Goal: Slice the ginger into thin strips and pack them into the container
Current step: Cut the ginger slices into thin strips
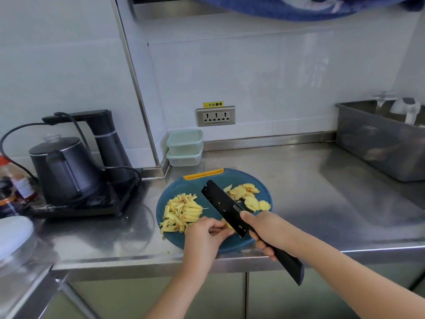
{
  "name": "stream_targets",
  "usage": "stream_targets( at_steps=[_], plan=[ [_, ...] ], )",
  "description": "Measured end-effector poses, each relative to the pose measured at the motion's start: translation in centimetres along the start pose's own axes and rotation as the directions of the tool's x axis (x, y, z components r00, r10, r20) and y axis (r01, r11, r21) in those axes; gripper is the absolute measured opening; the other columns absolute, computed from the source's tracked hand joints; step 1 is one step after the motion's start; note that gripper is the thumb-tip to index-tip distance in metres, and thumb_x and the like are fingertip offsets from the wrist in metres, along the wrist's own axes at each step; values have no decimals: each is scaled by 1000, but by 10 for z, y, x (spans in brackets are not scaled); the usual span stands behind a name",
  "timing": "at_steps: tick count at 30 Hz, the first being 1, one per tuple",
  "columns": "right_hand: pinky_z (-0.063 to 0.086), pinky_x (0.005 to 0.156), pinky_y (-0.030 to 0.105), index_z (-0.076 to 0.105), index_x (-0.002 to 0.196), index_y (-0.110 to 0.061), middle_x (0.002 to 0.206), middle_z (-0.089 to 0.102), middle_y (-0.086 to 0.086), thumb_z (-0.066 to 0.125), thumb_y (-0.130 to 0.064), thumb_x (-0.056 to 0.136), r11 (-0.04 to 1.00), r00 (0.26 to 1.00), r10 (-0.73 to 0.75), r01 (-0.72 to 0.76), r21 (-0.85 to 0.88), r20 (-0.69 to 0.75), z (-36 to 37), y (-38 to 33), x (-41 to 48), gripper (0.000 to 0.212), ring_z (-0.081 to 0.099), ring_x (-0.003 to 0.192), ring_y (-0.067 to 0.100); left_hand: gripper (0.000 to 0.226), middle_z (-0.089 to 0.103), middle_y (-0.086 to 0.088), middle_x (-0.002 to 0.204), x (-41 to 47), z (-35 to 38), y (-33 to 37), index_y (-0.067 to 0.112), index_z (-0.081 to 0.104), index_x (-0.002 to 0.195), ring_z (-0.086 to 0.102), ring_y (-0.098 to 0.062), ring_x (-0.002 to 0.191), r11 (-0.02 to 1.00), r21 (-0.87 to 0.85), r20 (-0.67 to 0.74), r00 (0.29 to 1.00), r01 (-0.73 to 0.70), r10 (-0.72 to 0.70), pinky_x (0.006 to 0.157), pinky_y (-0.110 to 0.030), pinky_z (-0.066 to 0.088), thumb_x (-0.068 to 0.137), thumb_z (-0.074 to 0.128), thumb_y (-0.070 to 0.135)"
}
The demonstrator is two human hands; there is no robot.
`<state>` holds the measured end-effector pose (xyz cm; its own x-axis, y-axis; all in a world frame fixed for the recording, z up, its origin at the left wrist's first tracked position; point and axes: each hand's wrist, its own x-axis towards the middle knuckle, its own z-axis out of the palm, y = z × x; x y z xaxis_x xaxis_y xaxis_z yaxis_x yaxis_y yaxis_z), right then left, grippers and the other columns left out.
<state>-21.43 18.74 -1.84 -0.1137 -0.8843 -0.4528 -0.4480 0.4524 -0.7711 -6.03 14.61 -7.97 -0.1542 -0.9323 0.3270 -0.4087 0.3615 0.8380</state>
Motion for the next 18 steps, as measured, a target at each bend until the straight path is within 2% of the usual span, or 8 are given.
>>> stream_targets(
  at_steps=[7, 9, 11, 14, 18],
  plan=[
    [39, 38, 22, 45, 71, -11, 50, 46, 3, 34, -48, 100, 1000, 1000, 4, -4, -28, -13, 4, -3, -5, 49, 39, 33, 14, 13, 68, 8, 79, 0, 0, 0, 20, 75, 81, 64, 1, 74, 1000, 2, -3, 1000, -13, 13, 69, -11, 48, 72, 81, 15],
    [44, 38, 24, 42, 76, -11, 54, 46, 5, 32, -44, 102, 994, 999, 1, -6, -111, -42, 9, -5, -7, 43, 41, 34, 15, 12, 67, 9, 76, -1, 1, -2, 18, 76, 82, 63, -1, 74, 999, 31, -22, 999, -40, 40, 69, -12, 48, 71, 82, 16],
    [50, 43, 31, 39, 72, -17, 60, 47, 6, 31, -38, 103, 970, 994, -72, 51, -237, -80, 13, -4, -9, 38, 44, 40, 17, 13, 64, 10, 74, 0, 1, -3, 18, 78, 83, 61, -2, 76, 996, 57, -23, 997, -71, 72, 68, -11, 45, 71, 82, 17],
    [40, 39, 24, 39, 67, -19, 58, 47, 3, 28, -43, 101, 963, 981, -150, 117, -241, -120, 16, 0, -13, 43, 45, 42, 13, 10, 61, 12, 73, 3, -2, -4, 19, 78, 85, 56, 2, 79, 991, 83, 23, 995, -101, 99, 66, -8, 40, 75, 79, 18],
    [39, 39, 19, 38, 66, -19, 61, 48, 1, 27, -44, 101, 942, 978, -164, 115, -317, -132, 17, -4, -8, 44, 46, 46, 11, 6, 57, 17, 68, 4, -2, -6, 20, 78, 78, 55, 1, 77, 974, 143, 14, 984, -176, 176, 66, -7, 37, 73, 80, 18]
  ],
)
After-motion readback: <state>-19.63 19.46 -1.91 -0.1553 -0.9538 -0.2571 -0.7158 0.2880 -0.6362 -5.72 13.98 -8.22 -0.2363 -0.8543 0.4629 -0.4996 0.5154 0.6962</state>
